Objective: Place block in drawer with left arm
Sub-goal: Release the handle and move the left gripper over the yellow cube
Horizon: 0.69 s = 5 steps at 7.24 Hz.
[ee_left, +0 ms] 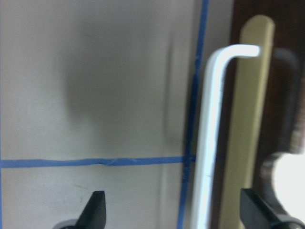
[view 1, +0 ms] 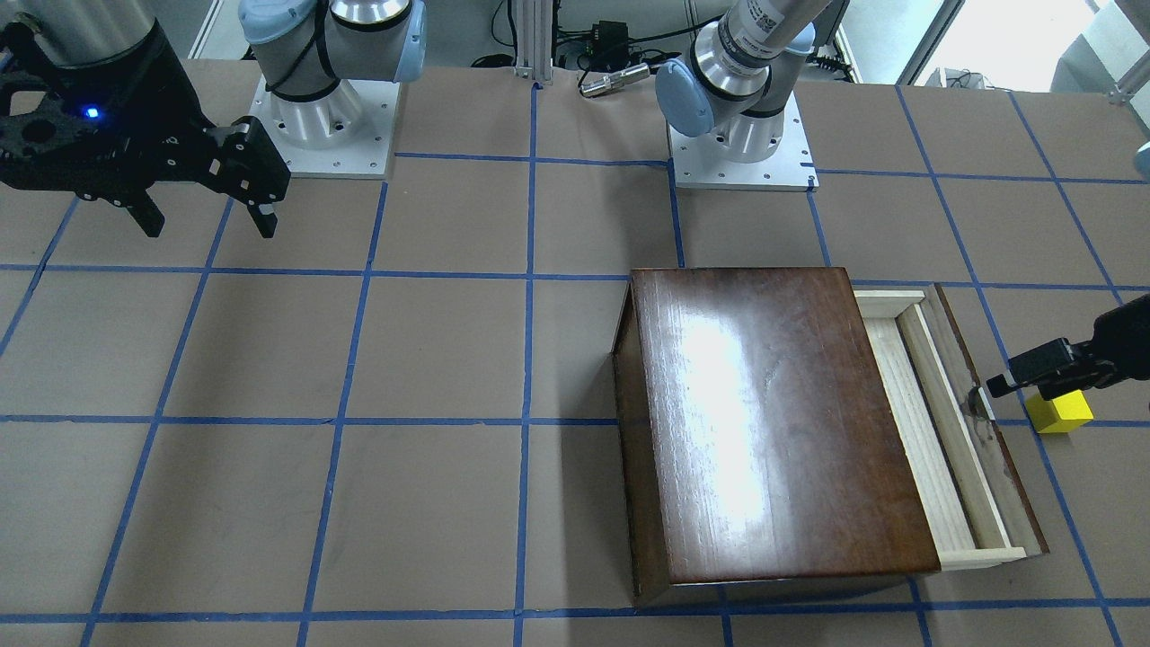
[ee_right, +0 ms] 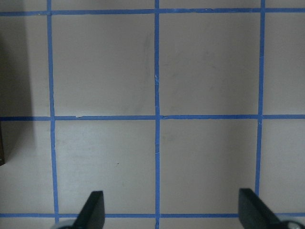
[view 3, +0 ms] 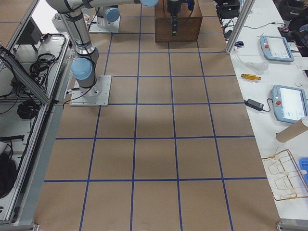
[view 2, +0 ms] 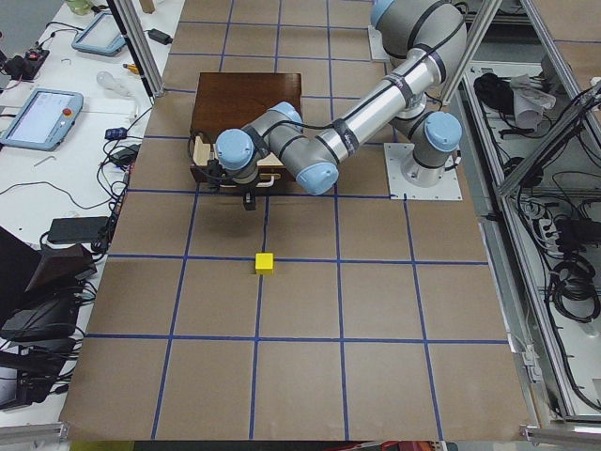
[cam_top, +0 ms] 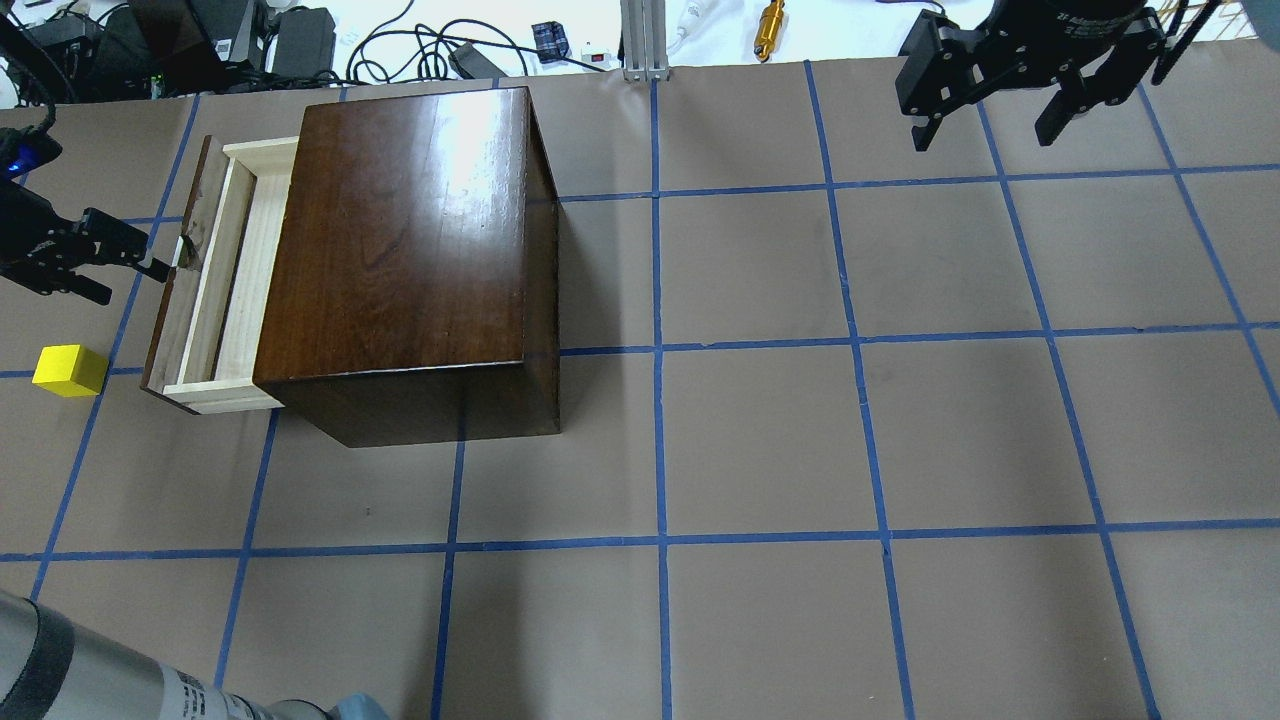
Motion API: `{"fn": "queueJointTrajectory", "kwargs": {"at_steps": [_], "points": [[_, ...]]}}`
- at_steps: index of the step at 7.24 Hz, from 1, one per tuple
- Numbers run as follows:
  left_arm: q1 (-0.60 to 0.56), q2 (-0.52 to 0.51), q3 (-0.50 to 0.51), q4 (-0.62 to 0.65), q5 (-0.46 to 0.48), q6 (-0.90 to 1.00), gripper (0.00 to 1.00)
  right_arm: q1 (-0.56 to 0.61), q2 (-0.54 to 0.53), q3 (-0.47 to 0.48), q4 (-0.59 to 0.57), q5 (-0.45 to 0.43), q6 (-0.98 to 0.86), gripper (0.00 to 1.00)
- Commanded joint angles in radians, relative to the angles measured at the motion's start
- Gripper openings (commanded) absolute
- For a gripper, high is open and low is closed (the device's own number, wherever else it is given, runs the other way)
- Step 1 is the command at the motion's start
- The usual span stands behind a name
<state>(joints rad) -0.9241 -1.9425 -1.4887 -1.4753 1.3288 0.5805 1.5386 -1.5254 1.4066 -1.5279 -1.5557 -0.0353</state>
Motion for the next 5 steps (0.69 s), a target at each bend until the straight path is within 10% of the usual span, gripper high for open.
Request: {"fn": "queueJointTrajectory", "kwargs": {"at_steps": [1, 5], "points": [[0.002, 0.020, 0.042, -0.050, 0.053, 0.001, 1.00, 0.000, 0.001, 0.000, 0.000, -0.001, 0.000, 1.00], [0.008, -0.027, 0.113, 0.027, 0.213, 0.056, 1.00, -0.002, -0.001, 0.000, 0.000, -0.001, 0.000, 1.00]]}}
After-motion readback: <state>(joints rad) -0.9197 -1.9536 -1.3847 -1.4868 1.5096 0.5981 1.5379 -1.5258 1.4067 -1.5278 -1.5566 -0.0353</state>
